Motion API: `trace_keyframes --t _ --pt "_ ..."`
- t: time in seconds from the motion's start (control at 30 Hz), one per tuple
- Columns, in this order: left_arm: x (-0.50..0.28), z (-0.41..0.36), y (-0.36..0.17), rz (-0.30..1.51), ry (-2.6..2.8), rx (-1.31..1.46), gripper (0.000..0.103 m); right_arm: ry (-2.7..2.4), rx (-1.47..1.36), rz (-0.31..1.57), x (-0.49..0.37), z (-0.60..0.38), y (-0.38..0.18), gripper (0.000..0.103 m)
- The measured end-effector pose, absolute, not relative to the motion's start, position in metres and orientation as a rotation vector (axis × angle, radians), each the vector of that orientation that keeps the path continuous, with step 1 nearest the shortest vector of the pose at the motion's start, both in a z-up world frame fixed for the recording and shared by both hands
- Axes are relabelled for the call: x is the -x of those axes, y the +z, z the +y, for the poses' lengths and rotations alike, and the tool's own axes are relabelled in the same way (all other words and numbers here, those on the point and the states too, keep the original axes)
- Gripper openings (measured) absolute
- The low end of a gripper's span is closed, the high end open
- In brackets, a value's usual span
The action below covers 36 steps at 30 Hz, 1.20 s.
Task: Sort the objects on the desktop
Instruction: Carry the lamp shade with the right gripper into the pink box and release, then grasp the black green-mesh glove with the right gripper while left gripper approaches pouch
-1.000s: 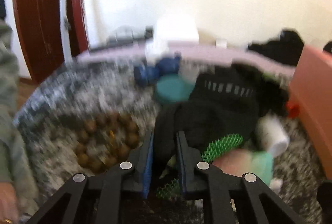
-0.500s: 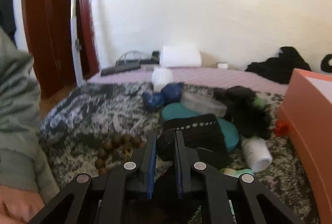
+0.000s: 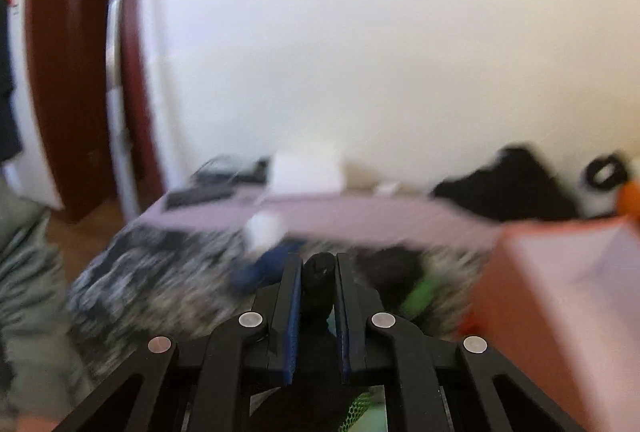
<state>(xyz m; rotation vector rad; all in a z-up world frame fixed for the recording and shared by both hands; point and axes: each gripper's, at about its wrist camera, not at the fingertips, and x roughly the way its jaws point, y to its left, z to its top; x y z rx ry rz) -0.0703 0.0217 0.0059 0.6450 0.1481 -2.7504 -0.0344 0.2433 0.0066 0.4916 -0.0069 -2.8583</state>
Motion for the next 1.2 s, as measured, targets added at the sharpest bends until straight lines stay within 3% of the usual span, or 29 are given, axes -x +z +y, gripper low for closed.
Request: trace_keyframes --t 0.2,0.4,0.57,1.0,1.03,1.07,1.1,1.13,1.17,1.2 --pt "0.072 0.074 0.048 -0.045 -2.796 -0.522 0.011 -2.990 -0.500 -0.100 0.048 0.305 0.033 0.063" --pt "0.072 0.095 0.061 0.025 -2.881 -0.535 0.011 -3.041 -0.527 -0.178 0.053 0.356 0.040 0.063" --pt "0.075 0.131 0.072 0.025 -2.963 -0.517 0.011 -3.051 -0.546 -0.123 0.054 0.373 0.036 0.063" --pt "0.117 0.221 0.006 0.024 -3.098 -0.784 0.014 -3.054 -0.659 -0.162 0.067 0.424 0.003 0.063" --pt "0.119 0.224 0.002 0.029 -3.109 -0.794 0.019 -3.050 -0.661 -0.176 0.069 0.428 0.001 0.063" --pt "0.122 0.227 -0.003 0.036 -3.121 -0.804 0.046 -3.043 -0.668 -0.180 0.071 0.429 0.000 0.064" --pt "0.123 0.227 -0.006 0.054 -3.135 -0.814 0.084 -3.032 -0.691 -0.174 0.076 0.429 -0.002 0.066" --pt "0.123 0.225 -0.009 0.079 -3.148 -0.805 0.097 -3.032 -0.711 -0.162 0.079 0.428 -0.005 0.071" --pt "0.122 0.223 -0.012 0.101 -3.159 -0.794 0.102 -3.032 -0.730 -0.150 0.082 0.427 -0.007 0.091" --pt "0.120 0.221 -0.013 0.109 -3.154 -0.763 0.102 -3.053 -0.731 -0.130 0.084 0.424 -0.009 0.102"
